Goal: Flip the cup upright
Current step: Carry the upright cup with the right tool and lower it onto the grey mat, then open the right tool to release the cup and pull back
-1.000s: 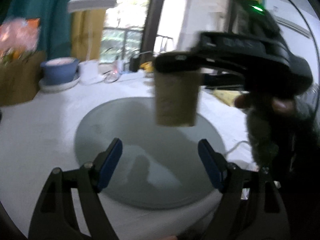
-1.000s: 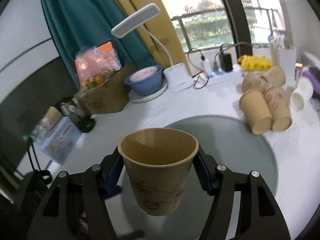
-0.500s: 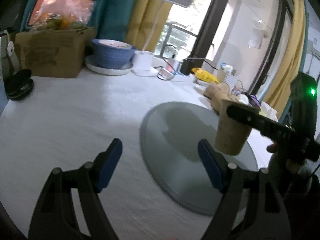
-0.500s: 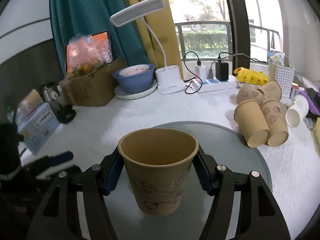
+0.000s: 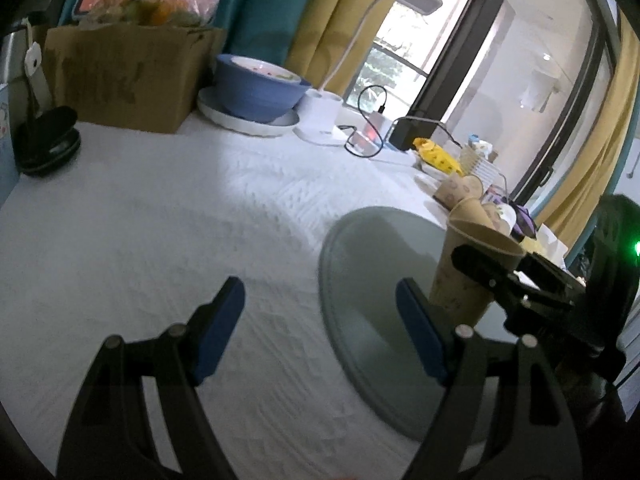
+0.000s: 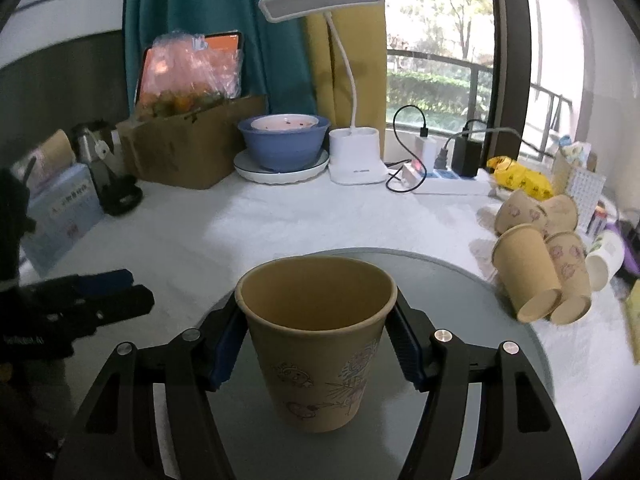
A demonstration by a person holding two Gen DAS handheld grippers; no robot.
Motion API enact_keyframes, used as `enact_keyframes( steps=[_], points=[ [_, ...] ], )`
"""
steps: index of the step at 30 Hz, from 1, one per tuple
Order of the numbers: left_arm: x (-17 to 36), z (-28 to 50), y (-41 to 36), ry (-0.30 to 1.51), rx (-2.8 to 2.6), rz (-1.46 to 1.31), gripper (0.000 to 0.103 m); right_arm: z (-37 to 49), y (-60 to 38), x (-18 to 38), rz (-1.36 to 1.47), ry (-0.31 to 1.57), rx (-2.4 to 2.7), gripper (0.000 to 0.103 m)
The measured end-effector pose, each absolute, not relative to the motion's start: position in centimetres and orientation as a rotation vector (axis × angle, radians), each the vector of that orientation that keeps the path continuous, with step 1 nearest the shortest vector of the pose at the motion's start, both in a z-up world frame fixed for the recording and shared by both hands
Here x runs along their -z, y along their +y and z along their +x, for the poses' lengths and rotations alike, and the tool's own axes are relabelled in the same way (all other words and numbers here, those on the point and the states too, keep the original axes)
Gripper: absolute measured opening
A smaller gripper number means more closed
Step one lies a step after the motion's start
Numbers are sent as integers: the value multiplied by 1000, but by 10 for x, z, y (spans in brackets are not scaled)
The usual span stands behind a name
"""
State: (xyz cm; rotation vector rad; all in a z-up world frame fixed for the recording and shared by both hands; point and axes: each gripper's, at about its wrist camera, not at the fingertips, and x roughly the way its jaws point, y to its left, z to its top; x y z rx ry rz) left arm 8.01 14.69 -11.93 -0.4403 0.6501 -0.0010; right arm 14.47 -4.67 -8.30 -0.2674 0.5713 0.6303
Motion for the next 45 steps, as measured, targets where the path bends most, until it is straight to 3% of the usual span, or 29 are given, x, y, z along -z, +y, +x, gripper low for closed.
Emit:
enact_keyframes(
  steps=[20,27,45],
  points=[
    [116,88,126,664,29,-411,79,138,-70,89,-261,595,-589,72],
    [110,85,115,658,23,-378,79,133,-79,86,-235,593,-601,80],
    [90,61,86,617,5,-288,79,109,-108,72,-185,580,-607,81]
  ],
)
